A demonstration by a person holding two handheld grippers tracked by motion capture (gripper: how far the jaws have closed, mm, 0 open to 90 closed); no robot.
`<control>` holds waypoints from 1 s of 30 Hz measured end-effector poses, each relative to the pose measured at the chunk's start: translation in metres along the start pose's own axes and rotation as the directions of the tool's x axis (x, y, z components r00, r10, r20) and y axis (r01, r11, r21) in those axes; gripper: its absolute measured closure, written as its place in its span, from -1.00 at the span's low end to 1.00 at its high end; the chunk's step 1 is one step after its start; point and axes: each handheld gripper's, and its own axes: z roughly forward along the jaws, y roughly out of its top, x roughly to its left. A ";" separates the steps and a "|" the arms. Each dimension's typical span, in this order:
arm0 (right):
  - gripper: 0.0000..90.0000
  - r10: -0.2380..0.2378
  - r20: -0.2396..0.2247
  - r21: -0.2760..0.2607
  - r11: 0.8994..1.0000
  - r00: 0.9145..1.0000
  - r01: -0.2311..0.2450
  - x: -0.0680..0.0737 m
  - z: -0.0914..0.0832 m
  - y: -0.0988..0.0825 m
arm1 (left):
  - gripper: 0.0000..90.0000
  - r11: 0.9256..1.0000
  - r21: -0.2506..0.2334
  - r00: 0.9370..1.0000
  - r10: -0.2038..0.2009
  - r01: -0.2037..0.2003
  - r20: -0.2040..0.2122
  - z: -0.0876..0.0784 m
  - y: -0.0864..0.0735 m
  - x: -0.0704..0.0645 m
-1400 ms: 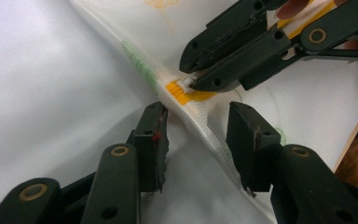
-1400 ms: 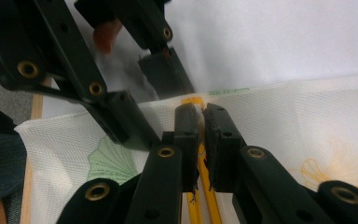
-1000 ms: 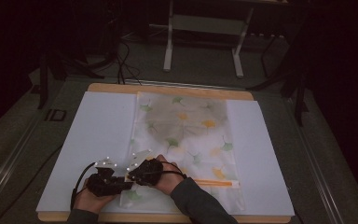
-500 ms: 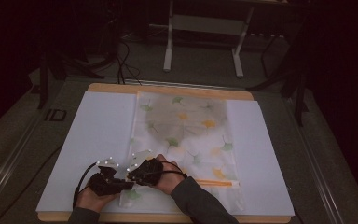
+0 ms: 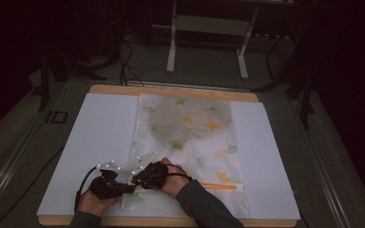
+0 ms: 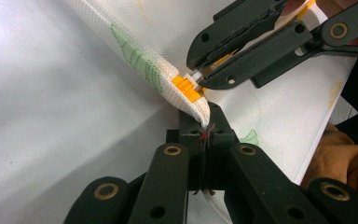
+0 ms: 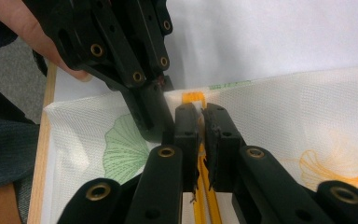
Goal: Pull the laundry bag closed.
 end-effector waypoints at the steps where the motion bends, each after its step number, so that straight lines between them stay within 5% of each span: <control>1: 0.87 -0.002 0.002 0.003 1.000 1.000 0.002 0.000 0.000 0.000 | 0.97 1.000 -0.004 1.000 -0.001 0.001 0.002 0.000 0.000 0.000; 30: 0.88 -0.027 0.021 0.073 0.997 0.999 0.025 0.001 0.003 -0.009 | 0.97 0.999 -0.033 1.000 -0.008 0.008 0.002 -0.006 -0.002 0.003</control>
